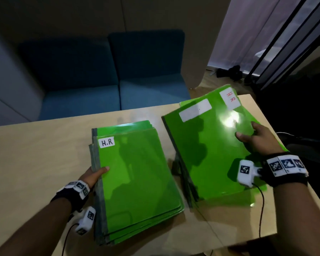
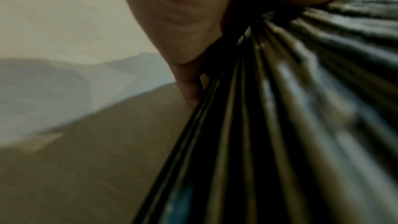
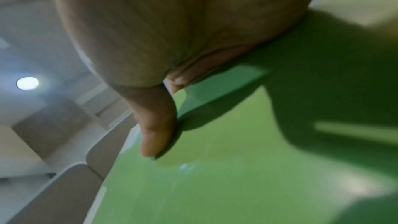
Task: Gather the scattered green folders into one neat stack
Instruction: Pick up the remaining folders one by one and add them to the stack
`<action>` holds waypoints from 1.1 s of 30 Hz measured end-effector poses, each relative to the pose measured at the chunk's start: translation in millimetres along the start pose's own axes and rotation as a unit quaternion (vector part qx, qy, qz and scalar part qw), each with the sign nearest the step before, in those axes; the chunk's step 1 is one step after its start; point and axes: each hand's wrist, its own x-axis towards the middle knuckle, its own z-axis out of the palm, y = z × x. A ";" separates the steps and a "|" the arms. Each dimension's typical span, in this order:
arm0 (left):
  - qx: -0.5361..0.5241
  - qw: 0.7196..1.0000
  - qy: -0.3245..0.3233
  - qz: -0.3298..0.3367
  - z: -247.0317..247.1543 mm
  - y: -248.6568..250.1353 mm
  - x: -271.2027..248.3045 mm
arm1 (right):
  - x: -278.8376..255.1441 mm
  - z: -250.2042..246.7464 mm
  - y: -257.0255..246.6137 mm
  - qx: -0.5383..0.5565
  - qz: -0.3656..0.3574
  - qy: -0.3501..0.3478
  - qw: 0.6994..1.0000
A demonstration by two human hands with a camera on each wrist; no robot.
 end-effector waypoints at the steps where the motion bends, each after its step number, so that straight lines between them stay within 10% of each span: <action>1: 0.008 1.000 -0.001 0.001 1.0 0.8 -2.7 | 2.8 10.6 -7.6 0.031 -0.005 -0.018 0.999; 8: 0.055 0.998 0.019 0.026 2.8 -1.6 -4.7 | -6.6 130.2 15.0 0.118 0.047 -0.116 0.985; 12: 0.074 0.997 0.006 -0.003 -13.6 -31.7 32.5 | -27.5 182.1 43.7 0.059 0.077 -0.161 0.982; 25: 0.121 0.990 -0.050 -0.059 6.7 52.8 -76.8 | -46.6 252.6 49.2 -0.241 0.058 -0.266 0.932; 29: 0.125 0.985 -0.093 -0.067 -3.8 30.5 -69.3 | -41.4 236.6 39.4 -0.357 0.052 -0.370 0.856; 33: 0.096 0.985 -0.122 -0.076 -7.3 22.9 -65.9 | -16.8 254.8 -4.8 -0.422 -0.114 -0.205 0.876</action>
